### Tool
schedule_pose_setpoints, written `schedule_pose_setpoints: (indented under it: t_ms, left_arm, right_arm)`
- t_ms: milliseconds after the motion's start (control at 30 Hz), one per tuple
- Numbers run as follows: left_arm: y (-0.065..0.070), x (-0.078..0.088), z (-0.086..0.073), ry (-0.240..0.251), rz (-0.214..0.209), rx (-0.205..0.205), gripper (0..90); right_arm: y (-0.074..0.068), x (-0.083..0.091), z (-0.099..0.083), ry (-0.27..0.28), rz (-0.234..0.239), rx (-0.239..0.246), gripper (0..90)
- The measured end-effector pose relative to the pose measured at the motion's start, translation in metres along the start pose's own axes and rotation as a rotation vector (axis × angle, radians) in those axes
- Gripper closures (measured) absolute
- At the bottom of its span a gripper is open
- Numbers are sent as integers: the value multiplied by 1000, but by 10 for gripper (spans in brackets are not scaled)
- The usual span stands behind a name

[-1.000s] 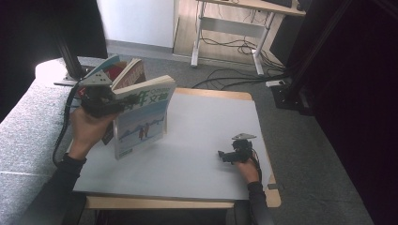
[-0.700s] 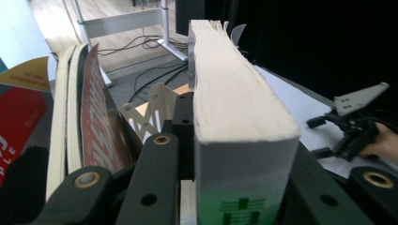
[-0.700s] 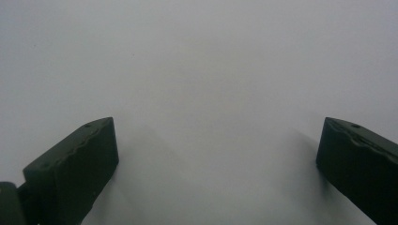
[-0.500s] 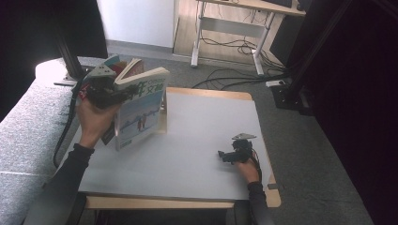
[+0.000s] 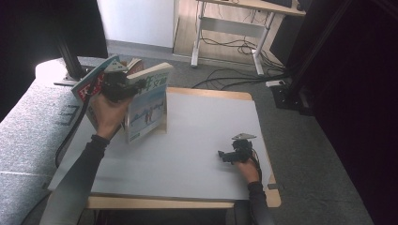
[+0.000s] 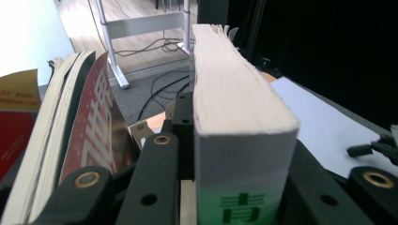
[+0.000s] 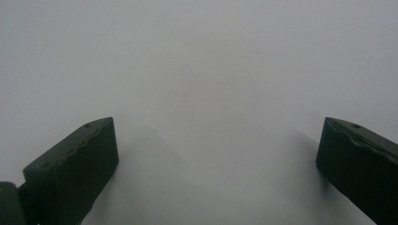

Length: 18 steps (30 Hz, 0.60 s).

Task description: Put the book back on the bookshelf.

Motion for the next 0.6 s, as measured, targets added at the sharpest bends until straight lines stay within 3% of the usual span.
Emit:
schedule_pose_setpoints:
  t_ms: [167,333,600]
  left_arm:
    - [2,-13,1,18,26,1,740]
    - [9,-25,-8,46,46,-40,740]
    - [14,-30,-24,64,18,-22,738]
  right_arm:
    - [0,0,0,0,0,0,0]
    - [0,0,0,0,1,1,0]
    - [0,0,0,1,0,0,0]
Point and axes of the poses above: each handheld gripper's, and its own axes: x roughly backward along the jaws, z roughly out of its top, y roughly to its right, the point moved 2 cm from there along -x, roughly forward along the jaws, and after that the axes turned 5 degrees about z, right-handed, at the moved point
